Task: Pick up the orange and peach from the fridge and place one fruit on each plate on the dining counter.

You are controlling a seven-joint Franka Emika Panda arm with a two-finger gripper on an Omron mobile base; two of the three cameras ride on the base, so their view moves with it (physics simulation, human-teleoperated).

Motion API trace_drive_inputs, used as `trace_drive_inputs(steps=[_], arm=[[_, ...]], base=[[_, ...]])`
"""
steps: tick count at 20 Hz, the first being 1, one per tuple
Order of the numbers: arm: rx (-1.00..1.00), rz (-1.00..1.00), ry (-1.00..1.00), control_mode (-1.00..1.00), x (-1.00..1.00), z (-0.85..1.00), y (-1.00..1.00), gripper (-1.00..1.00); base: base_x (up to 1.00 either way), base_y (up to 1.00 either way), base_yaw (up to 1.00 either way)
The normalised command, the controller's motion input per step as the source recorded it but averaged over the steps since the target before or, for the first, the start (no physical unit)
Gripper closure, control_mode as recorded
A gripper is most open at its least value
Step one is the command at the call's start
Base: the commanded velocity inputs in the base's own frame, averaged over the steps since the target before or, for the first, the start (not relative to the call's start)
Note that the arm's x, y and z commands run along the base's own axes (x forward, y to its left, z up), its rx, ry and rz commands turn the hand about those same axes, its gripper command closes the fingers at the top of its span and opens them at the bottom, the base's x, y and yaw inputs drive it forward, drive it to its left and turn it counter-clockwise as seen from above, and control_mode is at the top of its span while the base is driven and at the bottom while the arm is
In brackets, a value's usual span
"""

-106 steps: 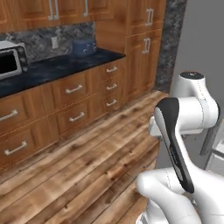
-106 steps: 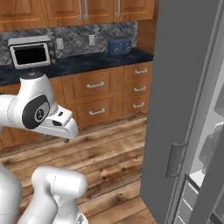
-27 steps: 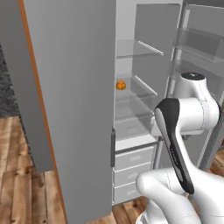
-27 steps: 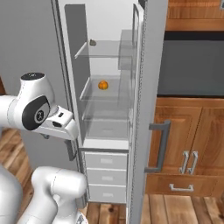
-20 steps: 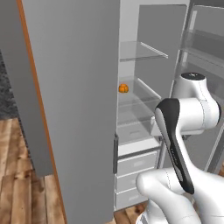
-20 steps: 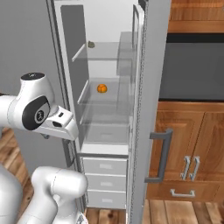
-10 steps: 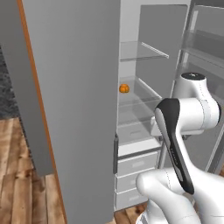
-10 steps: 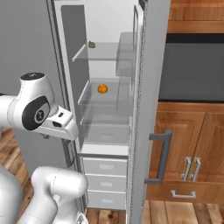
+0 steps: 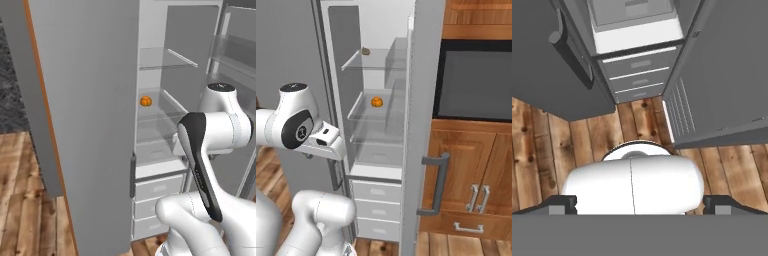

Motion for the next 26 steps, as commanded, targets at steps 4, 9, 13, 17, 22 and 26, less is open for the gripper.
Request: trace_drive_inputs(steps=[4,9,13,17,22,26], arm=[[0.00,0.00,0.00,1.00,0.00,0.00,0.00,-1.00],[0.00,0.00,0.00,1.00,0.00,0.00,0.00,-1.00],[0.00,0.00,0.00,1.00,0.00,0.00,0.00,-1.00],[0.00,0.00,0.00,1.00,0.00,0.00,0.00,-1.00],[0.00,0.00,0.00,1.00,0.00,0.00,0.00,-1.00],[0.00,0.00,0.00,1.00,0.00,0.00,0.00,-1.00]], base=[[0.05,-0.16,0.16],[0.08,-0.24,0.14],[0.13,-0.35,0.12],[0.29,-0.25,0.03],[0.38,-0.08,0.00],[0.54,-0.21,0.00]])
